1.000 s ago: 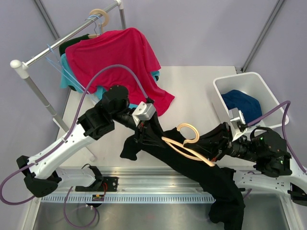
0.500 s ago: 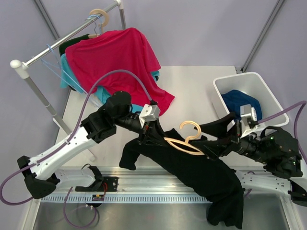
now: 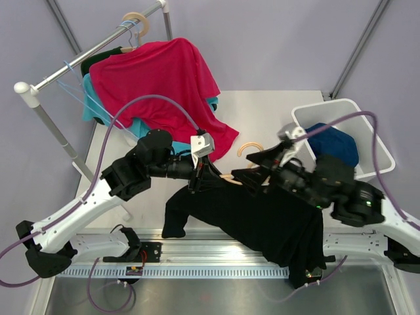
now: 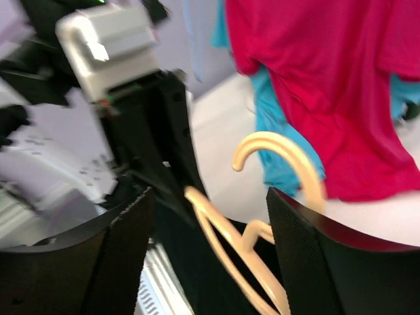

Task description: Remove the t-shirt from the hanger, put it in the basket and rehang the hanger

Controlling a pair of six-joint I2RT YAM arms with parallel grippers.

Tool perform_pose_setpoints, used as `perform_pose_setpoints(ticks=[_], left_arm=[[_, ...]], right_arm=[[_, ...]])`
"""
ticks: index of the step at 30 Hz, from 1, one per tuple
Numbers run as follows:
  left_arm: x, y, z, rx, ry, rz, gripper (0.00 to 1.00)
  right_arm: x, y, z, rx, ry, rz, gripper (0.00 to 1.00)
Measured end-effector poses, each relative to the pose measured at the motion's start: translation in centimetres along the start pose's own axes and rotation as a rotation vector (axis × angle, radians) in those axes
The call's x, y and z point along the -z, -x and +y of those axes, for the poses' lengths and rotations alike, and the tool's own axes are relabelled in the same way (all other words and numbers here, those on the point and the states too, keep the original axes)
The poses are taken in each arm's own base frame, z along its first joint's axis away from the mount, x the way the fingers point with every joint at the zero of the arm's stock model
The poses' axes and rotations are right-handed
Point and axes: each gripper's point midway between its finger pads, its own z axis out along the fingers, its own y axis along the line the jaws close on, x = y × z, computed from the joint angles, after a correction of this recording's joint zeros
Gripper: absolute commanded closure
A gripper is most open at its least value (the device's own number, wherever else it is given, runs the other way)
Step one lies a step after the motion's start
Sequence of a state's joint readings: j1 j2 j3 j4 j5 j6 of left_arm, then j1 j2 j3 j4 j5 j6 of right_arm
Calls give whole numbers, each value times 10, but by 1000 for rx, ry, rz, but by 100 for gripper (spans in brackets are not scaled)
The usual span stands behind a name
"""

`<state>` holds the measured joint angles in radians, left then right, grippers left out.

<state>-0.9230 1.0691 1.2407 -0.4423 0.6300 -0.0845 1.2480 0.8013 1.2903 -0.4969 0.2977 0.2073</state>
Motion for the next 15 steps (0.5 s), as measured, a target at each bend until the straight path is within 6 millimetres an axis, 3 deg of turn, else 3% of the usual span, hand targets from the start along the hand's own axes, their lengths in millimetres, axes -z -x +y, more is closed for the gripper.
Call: perform_pose_setpoints(ticks=[5, 15], left_arm=[[2, -12, 16, 72, 109, 40, 100], [9, -13, 41, 97, 269, 28, 100]], right_arm=[[-39, -31, -20, 15, -167, 82, 33], [-39, -27, -40, 10, -284, 31, 38]])
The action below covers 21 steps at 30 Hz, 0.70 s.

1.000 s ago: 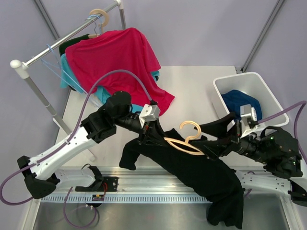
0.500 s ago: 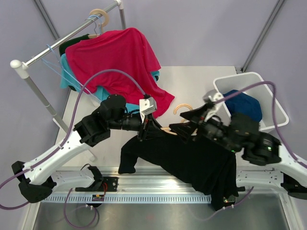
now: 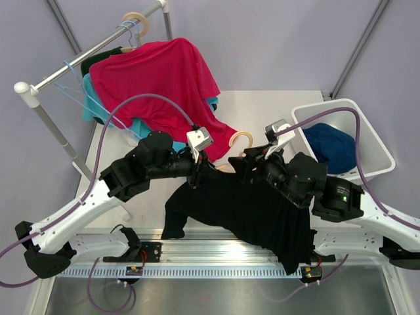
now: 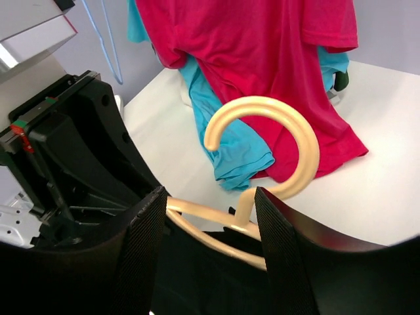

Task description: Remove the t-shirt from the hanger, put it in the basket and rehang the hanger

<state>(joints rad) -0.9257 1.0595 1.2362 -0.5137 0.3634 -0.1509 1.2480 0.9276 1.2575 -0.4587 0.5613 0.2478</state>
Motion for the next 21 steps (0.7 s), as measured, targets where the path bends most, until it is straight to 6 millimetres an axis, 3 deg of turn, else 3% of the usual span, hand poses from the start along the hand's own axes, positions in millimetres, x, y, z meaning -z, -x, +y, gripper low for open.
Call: perform_pose_setpoints(ticks=[10, 21], left_arm=[[2, 6, 4, 20, 37, -26, 100], [0, 21, -7, 53, -15, -83, 100]], right_arm=[[17, 18, -10, -56, -12, -57, 42], [-12, -4, -12, -10, -107, -7, 51]])
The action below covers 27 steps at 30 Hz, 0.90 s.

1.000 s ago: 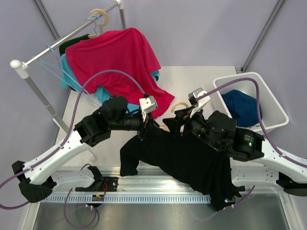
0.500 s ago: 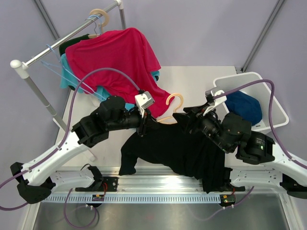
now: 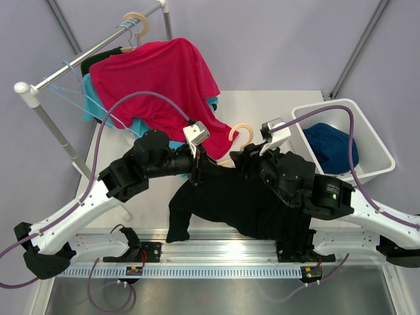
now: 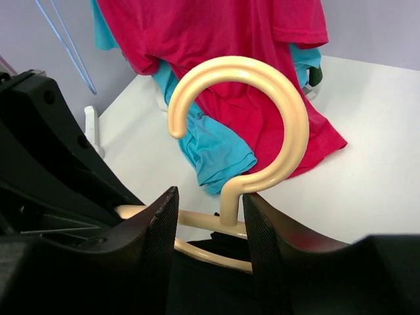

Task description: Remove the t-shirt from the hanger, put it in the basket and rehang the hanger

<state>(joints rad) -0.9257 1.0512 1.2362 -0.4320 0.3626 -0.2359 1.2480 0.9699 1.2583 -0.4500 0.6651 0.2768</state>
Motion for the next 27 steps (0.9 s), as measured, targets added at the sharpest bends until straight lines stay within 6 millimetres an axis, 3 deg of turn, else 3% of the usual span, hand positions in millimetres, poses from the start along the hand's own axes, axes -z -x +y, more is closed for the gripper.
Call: perform_pose_setpoints(ticks=[2, 5, 6, 9, 11, 12, 17, 23, 27], left_arm=[[0, 0, 0, 6, 0, 0, 100], [0, 0, 1, 14, 4, -2, 100], [0, 0, 2, 18, 5, -3, 100], [0, 2, 0, 21, -6, -7, 55], [0, 6, -12, 12, -73, -20, 25], [1, 8, -19, 3, -108, -26, 22], [17, 6, -38, -53, -205, -41, 17], [53, -4, -48, -114, -203, -90, 16], [65, -3, -48, -124, -178, -111, 19]], right_arm=[[-3, 0, -1, -1, -16, -5, 54], [-6, 0, -5, 6, -50, -13, 83], [-7, 1, -9, 11, -72, -19, 100], [-7, 2, -12, 16, -88, -25, 100], [-7, 2, -11, 16, -84, -23, 100], [-7, 2, -11, 17, -84, -22, 100], [6, 12, -15, 5, -65, -31, 100], [41, 54, -36, -50, -67, -118, 100], [63, 78, -50, -89, -78, -169, 100]])
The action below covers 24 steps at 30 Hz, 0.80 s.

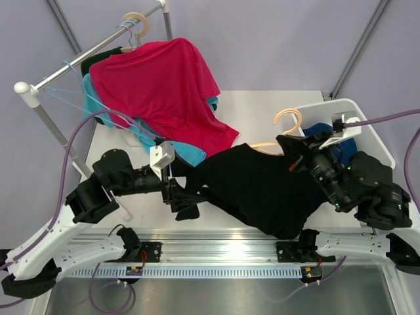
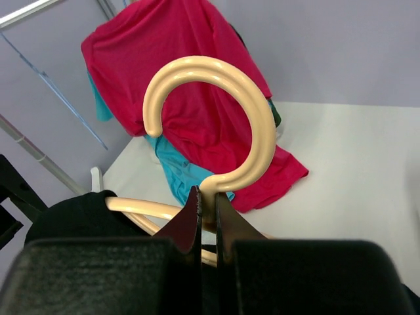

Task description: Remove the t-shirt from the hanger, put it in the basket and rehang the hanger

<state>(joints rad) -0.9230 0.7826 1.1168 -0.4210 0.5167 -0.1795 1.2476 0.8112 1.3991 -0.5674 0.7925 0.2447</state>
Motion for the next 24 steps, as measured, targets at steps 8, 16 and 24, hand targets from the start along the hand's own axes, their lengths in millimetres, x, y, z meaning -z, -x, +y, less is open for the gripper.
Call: perform_pose_setpoints(ticks=[8, 16, 24], left_arm=[[1, -13, 20, 19, 105, 31, 100], [15, -20, 64, 83, 388, 13, 100], [30, -16, 85, 153, 558, -49, 100]], right_arm=[[15, 27, -21, -7, -51, -48, 100], [42, 50, -59, -52, -121, -124, 100], [96, 80, -111, -225, -110, -259, 100]])
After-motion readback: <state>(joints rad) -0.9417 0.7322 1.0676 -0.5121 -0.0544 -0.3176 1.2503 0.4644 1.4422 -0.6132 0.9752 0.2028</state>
